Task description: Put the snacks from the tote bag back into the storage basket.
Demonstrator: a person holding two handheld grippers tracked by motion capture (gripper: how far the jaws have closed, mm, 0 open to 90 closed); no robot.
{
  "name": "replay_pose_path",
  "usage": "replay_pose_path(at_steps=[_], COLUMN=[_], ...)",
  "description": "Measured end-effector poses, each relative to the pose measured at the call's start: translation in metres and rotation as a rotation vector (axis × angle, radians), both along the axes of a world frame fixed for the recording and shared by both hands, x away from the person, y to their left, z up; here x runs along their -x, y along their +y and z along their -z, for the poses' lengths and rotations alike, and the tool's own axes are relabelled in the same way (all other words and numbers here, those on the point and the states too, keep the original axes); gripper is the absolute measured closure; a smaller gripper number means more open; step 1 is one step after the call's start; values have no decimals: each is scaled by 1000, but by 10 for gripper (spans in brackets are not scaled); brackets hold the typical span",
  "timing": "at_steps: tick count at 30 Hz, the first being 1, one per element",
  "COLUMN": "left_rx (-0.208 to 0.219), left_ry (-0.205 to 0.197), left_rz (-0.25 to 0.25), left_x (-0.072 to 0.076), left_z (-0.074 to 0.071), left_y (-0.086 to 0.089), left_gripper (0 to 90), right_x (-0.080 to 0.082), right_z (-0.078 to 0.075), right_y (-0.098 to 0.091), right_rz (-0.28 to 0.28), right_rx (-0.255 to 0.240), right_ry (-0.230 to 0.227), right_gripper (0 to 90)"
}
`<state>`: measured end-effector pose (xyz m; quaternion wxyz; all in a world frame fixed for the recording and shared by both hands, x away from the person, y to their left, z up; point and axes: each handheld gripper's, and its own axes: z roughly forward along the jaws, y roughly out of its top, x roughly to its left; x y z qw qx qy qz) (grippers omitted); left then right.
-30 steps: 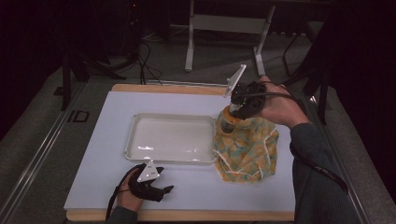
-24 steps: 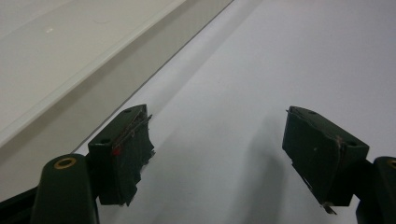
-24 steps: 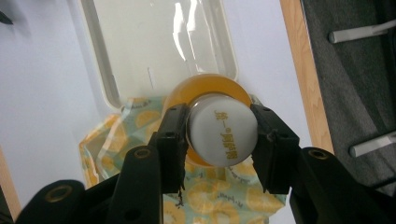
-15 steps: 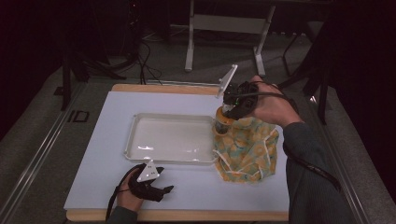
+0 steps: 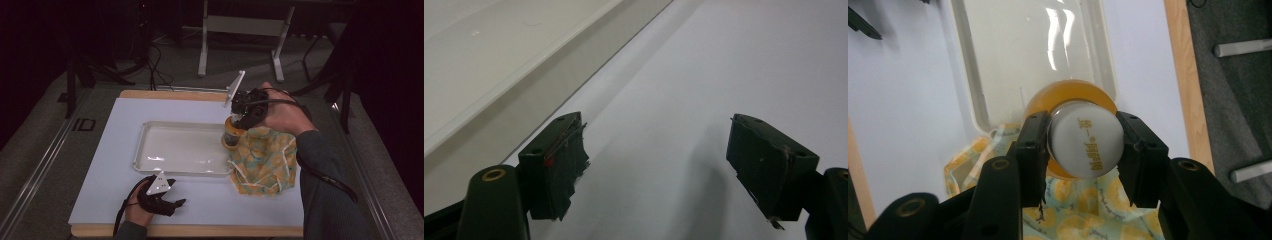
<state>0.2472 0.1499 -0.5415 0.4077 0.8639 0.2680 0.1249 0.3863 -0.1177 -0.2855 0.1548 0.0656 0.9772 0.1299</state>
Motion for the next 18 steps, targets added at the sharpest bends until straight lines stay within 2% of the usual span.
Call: replay_pose_path(at_steps=[18], left_rx=[2], left_ry=[-4], left_rz=[0], left_x=[0], left_z=[0], left_y=[0], left_gripper=[234], right_x=[1], right_z=[5], right_y=[13], right_rz=[-10], right_rx=[-17], right_ry=[35], right_gripper=[588])
